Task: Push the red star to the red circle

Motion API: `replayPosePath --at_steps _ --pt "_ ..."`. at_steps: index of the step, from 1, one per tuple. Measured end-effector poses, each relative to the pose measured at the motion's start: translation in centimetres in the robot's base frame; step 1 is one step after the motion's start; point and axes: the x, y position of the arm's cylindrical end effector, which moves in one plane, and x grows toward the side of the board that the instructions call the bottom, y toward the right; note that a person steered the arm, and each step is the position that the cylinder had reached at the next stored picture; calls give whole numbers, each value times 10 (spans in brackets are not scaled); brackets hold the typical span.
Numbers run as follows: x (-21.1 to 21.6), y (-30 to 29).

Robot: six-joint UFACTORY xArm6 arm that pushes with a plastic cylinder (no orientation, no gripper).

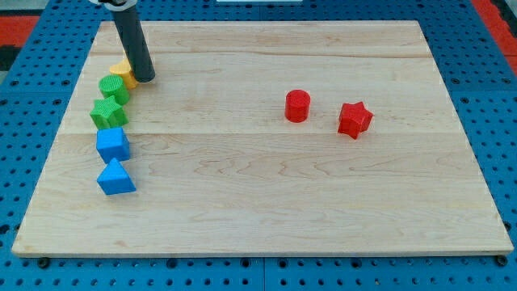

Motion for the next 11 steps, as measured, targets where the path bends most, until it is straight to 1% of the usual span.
replayPosePath --at_steps 1,2,3,4,5,6,7,8,9,10,11 --pt "0 33" --pt "24 72" --pt "99 120" --pt "137 210" --pt "144 308" --pt "116 321" --pt "82 346" --pt "45 391" --pt "29 382" --pt "49 451" --pt "72 459"
